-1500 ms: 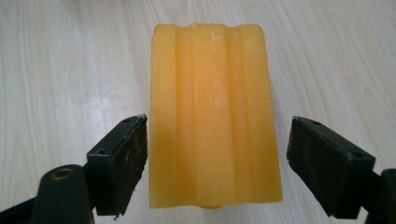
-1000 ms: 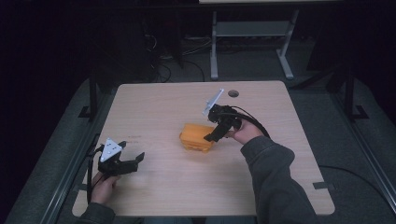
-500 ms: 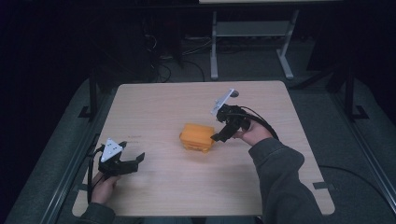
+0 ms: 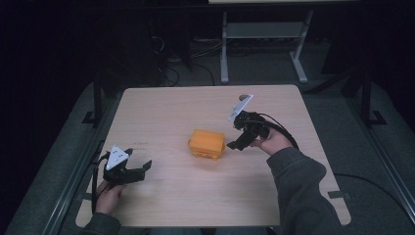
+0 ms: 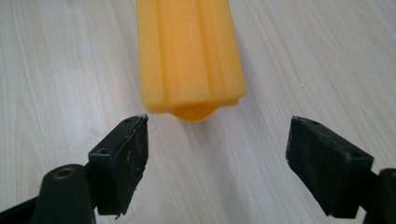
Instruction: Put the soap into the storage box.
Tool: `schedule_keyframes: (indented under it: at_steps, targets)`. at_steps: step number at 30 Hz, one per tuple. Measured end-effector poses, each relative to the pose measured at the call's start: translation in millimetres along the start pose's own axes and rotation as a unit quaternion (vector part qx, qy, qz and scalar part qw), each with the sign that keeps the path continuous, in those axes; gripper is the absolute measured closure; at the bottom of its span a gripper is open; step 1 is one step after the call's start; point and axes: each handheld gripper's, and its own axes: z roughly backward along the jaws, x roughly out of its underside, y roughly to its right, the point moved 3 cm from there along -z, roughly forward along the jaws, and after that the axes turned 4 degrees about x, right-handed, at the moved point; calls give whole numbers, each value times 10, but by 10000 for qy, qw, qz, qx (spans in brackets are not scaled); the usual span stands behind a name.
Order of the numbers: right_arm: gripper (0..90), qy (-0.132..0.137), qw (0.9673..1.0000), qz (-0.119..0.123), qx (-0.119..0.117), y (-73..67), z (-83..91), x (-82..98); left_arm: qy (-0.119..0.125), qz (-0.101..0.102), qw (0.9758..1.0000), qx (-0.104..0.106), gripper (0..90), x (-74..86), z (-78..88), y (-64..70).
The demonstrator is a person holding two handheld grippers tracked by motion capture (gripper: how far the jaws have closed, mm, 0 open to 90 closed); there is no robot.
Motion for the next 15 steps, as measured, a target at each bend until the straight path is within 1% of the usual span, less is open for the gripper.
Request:
schedule_keyframes:
  at_steps: [1, 4, 5, 6, 9, 11, 15]
  targets:
    - [205, 4, 10000, -44, 21, 8, 11, 43, -7, -12, 10000, 1, 140, 0, 1, 0]
    - [205, 12, 10000, -83, 9, 10, 23, 78, -10, -8, 10000, 2, 140, 0, 0, 3]
    - [205, -16, 9999, -136, 4, 12, 35, 111, -7, 5, 10000, 4, 140, 1, -2, 6]
    - [205, -25, 9999, -97, 34, 21, 36, 123, -8, 2, 10000, 4, 140, 1, -2, 6]
    - [205, -29, 9999, -154, 39, 14, 73, 143, -7, 7, 10000, 6, 140, 1, -4, 7]
    - [205, -2, 9999, -123, 66, 21, 84, 147, -8, 11, 10000, 9, 140, 2, -4, 8]
    - [205, 25, 9998, -155, 84, 20, 135, 174, -13, 8, 10000, 11, 140, 2, -4, 10]
